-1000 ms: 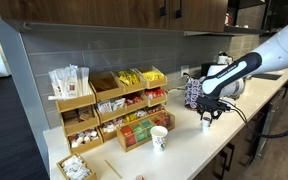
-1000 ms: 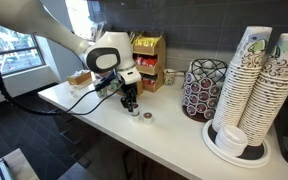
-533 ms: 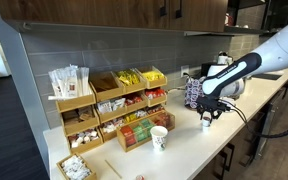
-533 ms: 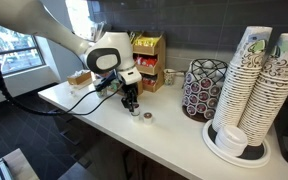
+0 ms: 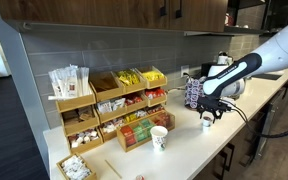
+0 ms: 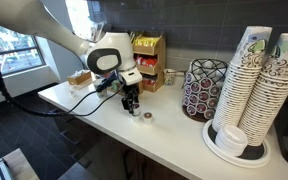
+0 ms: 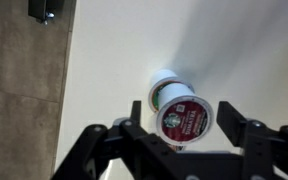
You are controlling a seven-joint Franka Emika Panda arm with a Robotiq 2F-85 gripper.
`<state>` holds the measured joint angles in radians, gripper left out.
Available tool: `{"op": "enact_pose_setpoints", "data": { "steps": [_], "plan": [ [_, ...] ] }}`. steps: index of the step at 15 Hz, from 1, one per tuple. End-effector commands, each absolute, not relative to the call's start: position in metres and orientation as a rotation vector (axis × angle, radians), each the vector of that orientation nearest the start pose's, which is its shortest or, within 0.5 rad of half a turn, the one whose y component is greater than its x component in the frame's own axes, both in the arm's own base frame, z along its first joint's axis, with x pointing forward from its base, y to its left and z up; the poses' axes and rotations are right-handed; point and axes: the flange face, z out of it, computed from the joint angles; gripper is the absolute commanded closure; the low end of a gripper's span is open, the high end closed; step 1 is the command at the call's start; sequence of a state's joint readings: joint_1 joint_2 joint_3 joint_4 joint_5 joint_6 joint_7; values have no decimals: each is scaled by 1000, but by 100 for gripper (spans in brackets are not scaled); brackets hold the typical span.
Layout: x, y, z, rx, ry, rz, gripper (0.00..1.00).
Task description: Stack the three pods on the counter
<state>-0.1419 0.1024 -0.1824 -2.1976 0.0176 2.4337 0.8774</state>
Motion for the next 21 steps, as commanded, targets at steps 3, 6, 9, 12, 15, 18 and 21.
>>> {"op": "enact_pose_setpoints", "data": {
  "steps": [3,6,9,12,15,18,21],
  "plan": [
    [529,-186,354,-2541,1799,-253,0],
    [534,-196,354,-2528,1863,-282,0],
    [531,-195,360,-2531,1860,-279,0],
    [532,-196,359,-2528,1872,-282,0],
    [532,-196,358,-2527,1874,-281,0],
    [536,-207,356,-2485,1900,-286,0],
    [540,-217,355,-2467,1924,-282,0]
  ]
}}
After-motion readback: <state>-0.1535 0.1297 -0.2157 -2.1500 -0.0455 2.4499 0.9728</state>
